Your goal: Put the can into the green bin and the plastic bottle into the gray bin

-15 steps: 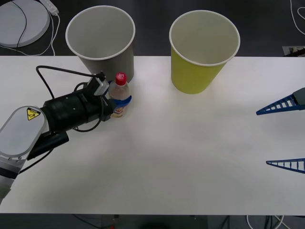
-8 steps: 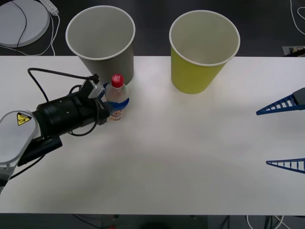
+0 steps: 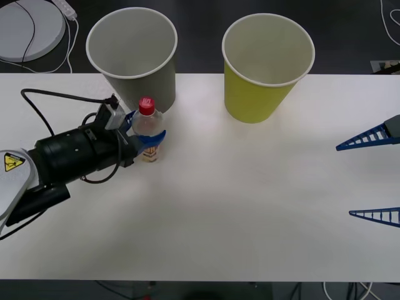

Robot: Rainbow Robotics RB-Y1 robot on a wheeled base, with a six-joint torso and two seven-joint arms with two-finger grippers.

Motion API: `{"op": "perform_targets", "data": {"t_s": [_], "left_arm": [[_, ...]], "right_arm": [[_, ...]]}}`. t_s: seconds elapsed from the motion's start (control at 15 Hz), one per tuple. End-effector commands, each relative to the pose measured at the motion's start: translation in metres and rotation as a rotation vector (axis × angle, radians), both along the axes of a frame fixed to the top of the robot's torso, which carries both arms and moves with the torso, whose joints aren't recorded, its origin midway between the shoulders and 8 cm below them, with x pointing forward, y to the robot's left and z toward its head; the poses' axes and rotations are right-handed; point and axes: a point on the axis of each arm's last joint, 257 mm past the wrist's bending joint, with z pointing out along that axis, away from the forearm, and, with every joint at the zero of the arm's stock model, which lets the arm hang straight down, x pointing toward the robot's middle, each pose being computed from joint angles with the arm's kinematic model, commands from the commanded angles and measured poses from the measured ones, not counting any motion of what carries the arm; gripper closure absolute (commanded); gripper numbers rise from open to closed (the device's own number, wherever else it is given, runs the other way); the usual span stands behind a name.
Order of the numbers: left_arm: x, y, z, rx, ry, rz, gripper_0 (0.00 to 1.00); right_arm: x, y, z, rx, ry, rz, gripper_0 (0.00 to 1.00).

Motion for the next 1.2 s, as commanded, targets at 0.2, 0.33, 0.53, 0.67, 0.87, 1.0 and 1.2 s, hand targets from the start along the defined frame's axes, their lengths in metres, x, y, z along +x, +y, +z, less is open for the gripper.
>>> {"op": "perform_targets", "data": {"t_s": [0.2, 0.33, 0.53, 0.67, 0.87, 1.0, 1.2], "left_arm": [[-0.017, 0.009, 0.013, 0.008, 0.030, 0.003, 1.00], [-0.024, 0.015, 0.021, 0.008, 0.043, 0.007, 1.00], [-0.033, 0.022, 0.032, 0.009, 0.064, 0.010, 1.00], [-0.037, 0.026, 0.042, 0.009, 0.073, 0.011, 1.00], [-0.045, 0.032, 0.060, 0.024, 0.084, -0.003, 1.00], [-0.050, 0.042, 0.077, 0.045, 0.082, -0.015, 1.00], [-0.053, 0.053, 0.092, 0.081, 0.072, -0.015, 1.00]], "right_arm": [[0.000, 0.000, 0.000, 0.000, 0.000, 0.000, 0.00], [0.000, 0.000, 0.000, 0.000, 0.000, 0.000, 0.00], [0.000, 0.000, 0.000, 0.000, 0.000, 0.000, 0.00], [0.000, 0.000, 0.000, 0.000, 0.000, 0.000, 0.00], [0.000, 0.000, 0.000, 0.000, 0.000, 0.000, 0.00], [0.000, 0.000, 0.000, 0.000, 0.000, 0.000, 0.00], [0.000, 0.000, 0.000, 0.000, 0.000, 0.000, 0.00]]}}
